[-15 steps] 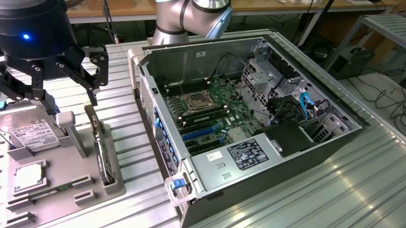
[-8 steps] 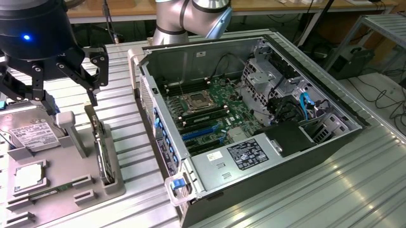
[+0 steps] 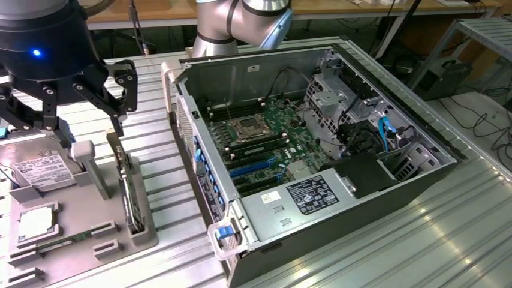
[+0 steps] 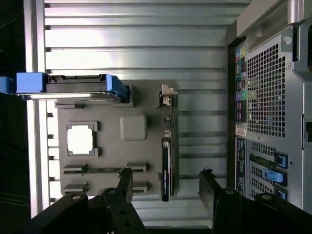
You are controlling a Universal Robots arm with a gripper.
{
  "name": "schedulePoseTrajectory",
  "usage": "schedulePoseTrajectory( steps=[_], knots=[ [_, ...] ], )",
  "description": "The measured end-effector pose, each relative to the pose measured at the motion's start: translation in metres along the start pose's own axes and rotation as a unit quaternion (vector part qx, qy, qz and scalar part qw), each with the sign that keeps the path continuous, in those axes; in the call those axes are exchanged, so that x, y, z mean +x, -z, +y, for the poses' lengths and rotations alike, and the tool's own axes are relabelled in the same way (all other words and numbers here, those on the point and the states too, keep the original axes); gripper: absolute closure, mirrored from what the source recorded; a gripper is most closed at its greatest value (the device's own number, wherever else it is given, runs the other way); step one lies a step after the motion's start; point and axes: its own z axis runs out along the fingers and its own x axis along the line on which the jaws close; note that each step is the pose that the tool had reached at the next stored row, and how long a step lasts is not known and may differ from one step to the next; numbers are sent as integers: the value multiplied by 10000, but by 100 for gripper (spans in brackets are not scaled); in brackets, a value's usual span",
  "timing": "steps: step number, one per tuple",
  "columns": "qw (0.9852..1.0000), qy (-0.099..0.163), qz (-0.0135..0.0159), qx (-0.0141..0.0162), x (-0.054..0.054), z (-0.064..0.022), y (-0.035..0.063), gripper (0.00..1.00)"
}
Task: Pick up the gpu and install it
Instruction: 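Pick up the gpu and move the gpu toward the slot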
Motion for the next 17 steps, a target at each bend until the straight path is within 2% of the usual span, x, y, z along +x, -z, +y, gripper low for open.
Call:
schedulePoseTrajectory(
  steps=[11, 15, 17],
  knots=[
    [10000, 1, 8, 0, 3, -6, -167, 34],
    [10000, -2, 40, 1, 6, -9, -247, 34],
    [10000, -2, 44, 1, 6, -10, -277, 34]
  ],
)
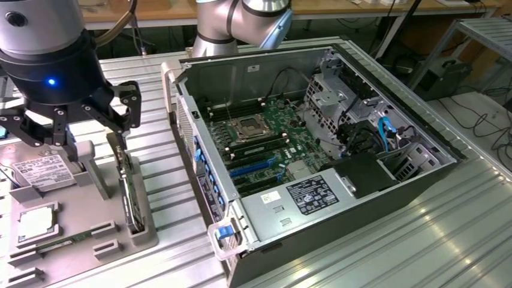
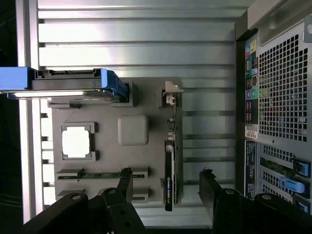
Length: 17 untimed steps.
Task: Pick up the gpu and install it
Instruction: 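Pick up the gpu and move the gpu toward the slot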
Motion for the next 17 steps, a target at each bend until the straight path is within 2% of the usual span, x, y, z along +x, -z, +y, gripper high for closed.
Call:
schedulePoseTrajectory(
  steps=[17],
  knots=[
    [10000, 0, 4, 0, 2, -6, -144, 34]
  ],
)
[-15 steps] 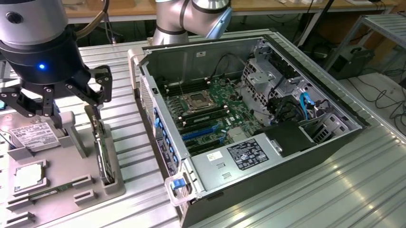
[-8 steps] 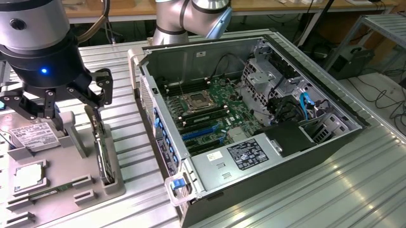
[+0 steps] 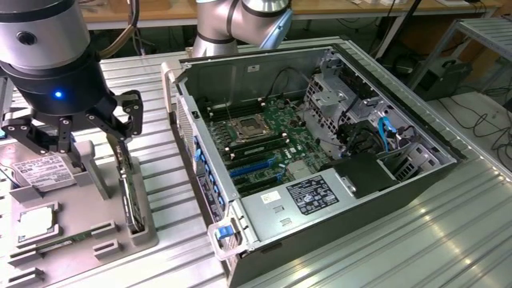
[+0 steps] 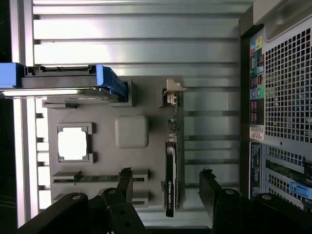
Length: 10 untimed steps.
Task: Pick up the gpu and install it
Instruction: 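Pick up the gpu and move the gpu toward the slot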
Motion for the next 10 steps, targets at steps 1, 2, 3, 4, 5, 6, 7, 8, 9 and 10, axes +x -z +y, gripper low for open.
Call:
schedulePoseTrajectory(
  steps=[1, 2, 3, 4, 5, 6, 7, 8, 9, 10],
  knots=[
    [10000, 0, 0, 0, 0, 0, -10, 34],
    [10000, 0, 1, 0, 0, -1, -20, 34],
    [10000, 0, 2, 0, 0, -1, -30, 34],
    [10000, 0, 2, 0, 0, -2, -39, 34],
    [10000, 0, 3, 0, 1, -2, -49, 34],
    [10000, 0, 3, 0, 1, -3, -61, 34],
    [10000, 0, 3, 0, 1, -3, -73, 34],
    [10000, 0, 4, 0, 1, -4, -85, 34],
    [10000, 0, 3, 0, 1, -5, -100, 34],
    [10000, 0, 3, 0, 1, -6, -119, 34]
  ],
)
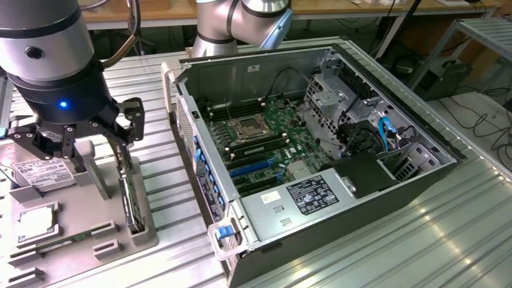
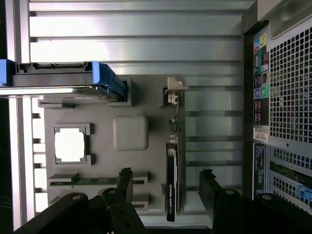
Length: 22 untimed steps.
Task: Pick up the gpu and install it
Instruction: 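Pick up the gpu and move the gpu toward the slot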
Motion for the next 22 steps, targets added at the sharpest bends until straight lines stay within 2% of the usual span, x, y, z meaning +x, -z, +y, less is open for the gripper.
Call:
schedulePoseTrajectory(
  steps=[2, 7, 19, 22],
  knots=[
    [10000, 0, 1, 0, 0, -6, -49, 34],
    [10000, 9, 12, 0, -4, -94, -152, 34],
    [10000, 35, 17, -1, -43, -155, -388, 34],
    [9999, 118, 25, -3, -42, -160, -442, 34]
  ],
)
